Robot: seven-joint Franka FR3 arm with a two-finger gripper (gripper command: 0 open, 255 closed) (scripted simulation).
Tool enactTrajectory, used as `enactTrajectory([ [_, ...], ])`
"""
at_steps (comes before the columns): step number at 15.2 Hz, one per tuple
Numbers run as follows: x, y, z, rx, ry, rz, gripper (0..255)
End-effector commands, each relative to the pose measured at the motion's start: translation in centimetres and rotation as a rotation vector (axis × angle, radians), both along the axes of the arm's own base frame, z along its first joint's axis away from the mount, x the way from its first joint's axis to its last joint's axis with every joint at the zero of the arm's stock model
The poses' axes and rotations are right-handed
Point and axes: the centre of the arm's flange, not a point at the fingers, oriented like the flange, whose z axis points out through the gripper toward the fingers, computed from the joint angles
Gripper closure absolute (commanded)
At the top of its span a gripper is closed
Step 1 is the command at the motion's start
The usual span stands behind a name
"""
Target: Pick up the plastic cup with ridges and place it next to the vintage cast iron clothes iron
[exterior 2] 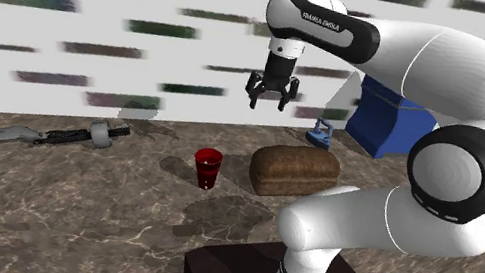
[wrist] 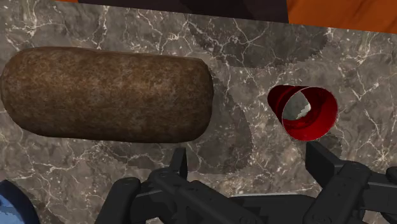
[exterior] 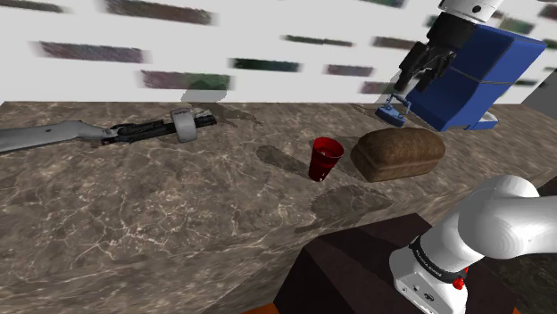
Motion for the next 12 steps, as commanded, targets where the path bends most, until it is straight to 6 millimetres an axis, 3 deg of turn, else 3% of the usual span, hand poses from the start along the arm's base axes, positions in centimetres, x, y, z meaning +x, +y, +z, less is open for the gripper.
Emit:
enactTrajectory([
  [1, 0.0, 0.0, 0.0, 0.000, 0.000, 0.000, 0],
  [12, 4.8, 5.5, -12.2, 0.086, 0.032, 0.041, 0],
])
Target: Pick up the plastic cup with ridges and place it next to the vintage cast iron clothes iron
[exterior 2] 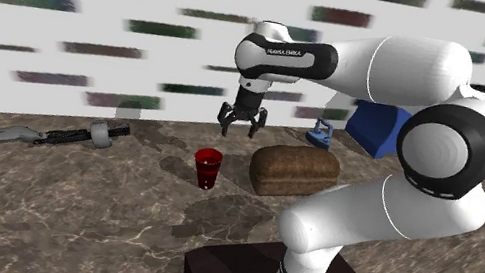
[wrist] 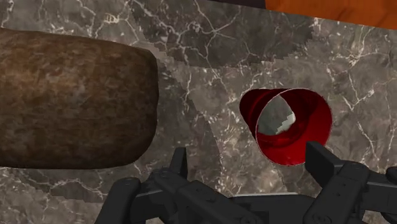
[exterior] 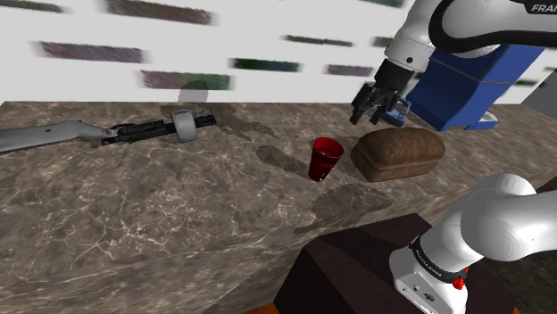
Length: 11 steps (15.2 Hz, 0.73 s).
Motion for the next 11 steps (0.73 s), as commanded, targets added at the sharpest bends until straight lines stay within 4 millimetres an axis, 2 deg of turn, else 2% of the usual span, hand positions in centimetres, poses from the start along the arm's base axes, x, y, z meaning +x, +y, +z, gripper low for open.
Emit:
enactTrajectory([
  [1, 0.7, 1.1, -2.4, 0.016, 0.005, 0.007, 0],
  [3, 1.5, 2.2, -4.5, 0.032, 0.011, 0.014, 0],
  [11, 1.7, 3.2, -8.7, 0.036, 0.012, 0.016, 0],
])
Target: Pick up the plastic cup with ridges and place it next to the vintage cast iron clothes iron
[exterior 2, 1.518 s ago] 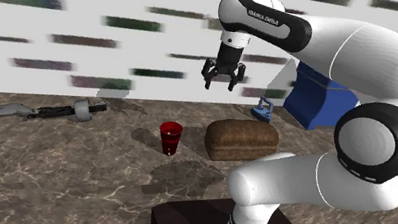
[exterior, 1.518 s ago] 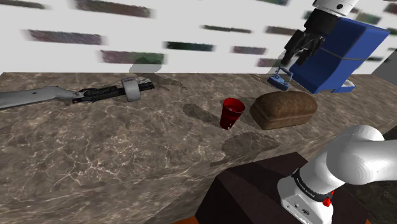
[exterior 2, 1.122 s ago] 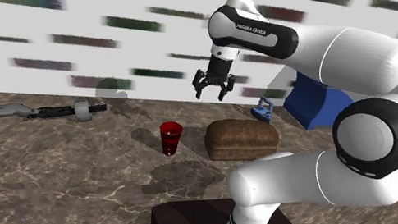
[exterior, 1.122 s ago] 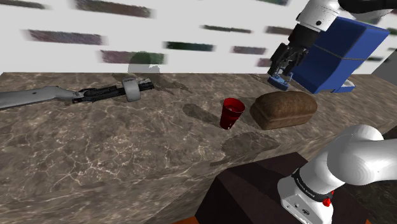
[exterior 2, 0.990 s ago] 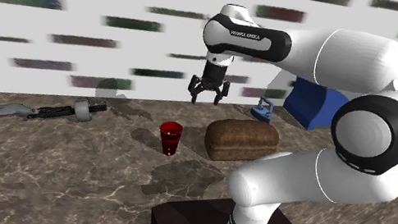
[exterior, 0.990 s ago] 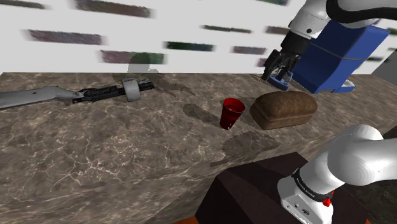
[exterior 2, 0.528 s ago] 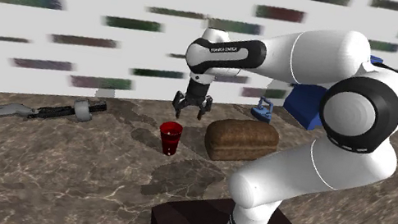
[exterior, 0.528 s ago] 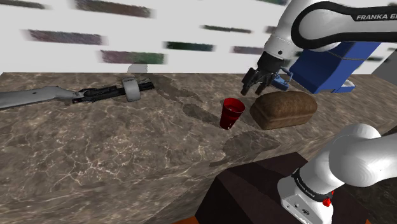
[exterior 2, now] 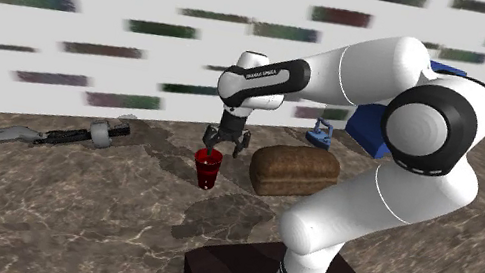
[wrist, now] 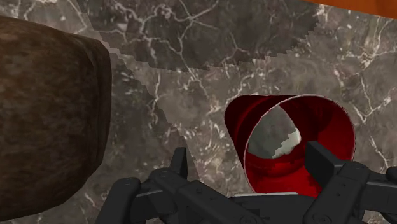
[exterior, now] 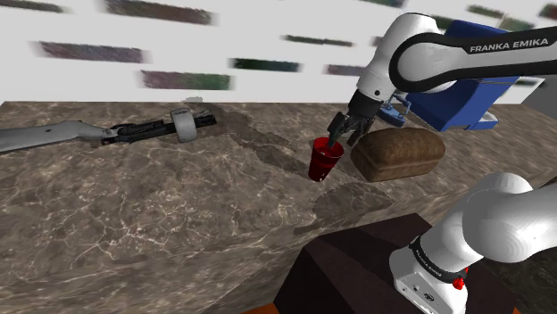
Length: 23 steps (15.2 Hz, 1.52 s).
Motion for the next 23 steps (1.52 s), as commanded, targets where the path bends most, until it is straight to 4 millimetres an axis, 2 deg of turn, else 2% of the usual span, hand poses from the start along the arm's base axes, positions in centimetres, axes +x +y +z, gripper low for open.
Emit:
enactTrajectory([
  [1, 0.0, 0.1, -0.9, 0.000, -0.001, 0.000, 0],
  [8, 0.0, 0.1, -0.9, 0.000, -0.001, 0.000, 0],
  [9, 0.0, 0.1, -0.9, 0.000, -0.001, 0.000, 255],
  [18, 0.0, 0.1, -0.9, 0.000, -0.001, 0.000, 255],
  [23, 0.0, 0.1, 1.8, 0.000, -0.001, 0.000, 255],
])
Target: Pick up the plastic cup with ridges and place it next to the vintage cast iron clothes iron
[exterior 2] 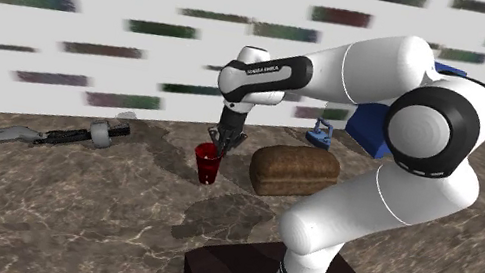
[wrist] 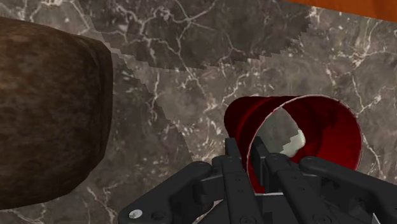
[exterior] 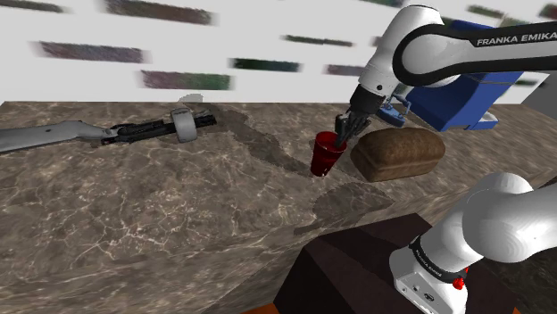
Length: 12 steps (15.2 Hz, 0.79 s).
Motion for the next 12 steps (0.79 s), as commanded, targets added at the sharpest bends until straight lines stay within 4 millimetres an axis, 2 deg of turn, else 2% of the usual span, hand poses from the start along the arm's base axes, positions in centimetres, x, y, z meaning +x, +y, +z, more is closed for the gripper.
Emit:
enactTrajectory([
  [1, -0.1, 0.0, 1.0, 0.000, 0.000, 0.000, 255],
  [12, -0.1, 0.0, 6.8, 0.000, 0.000, 0.000, 255],
])
